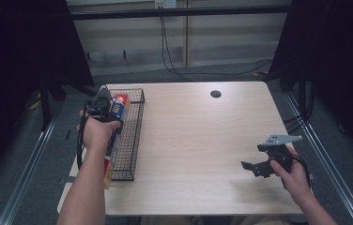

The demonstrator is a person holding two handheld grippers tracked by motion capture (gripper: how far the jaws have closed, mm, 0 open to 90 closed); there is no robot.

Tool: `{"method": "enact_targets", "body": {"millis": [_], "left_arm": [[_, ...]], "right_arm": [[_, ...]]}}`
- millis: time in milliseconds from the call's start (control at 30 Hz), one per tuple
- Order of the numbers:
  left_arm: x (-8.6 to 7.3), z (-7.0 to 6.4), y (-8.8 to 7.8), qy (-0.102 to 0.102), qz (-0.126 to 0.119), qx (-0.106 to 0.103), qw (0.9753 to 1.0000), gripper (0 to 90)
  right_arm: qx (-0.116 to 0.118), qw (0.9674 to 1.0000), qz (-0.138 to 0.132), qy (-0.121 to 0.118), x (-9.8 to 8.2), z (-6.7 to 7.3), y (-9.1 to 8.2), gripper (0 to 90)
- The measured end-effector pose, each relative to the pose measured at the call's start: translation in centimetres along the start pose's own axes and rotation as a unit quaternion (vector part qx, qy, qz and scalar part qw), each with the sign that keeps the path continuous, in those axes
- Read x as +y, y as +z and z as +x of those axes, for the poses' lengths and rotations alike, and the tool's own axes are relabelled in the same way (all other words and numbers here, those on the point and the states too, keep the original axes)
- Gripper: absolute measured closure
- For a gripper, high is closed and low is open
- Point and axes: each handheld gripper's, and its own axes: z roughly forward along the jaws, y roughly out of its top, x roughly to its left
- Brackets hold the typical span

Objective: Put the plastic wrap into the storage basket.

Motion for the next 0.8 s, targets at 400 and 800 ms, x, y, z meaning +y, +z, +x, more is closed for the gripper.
{"method": "enact_targets", "body": {"millis": [400, 800], "left_arm": [[-0.2, 0.4, 1.2, -0.006, 0.009, -0.003, 0.9999, 42.5], [-0.2, 0.5, 1.6, -0.022, 0.006, 0.000, 0.9997, 42.2]], "right_arm": [[0.000, 1.0000, 0.002, 0.000, 0.0, 0.0, 0.0, 2.0], [0.001, 1.0000, 0.001, 0.000, 0.0, -0.1, 0.0, 2.0]]}}
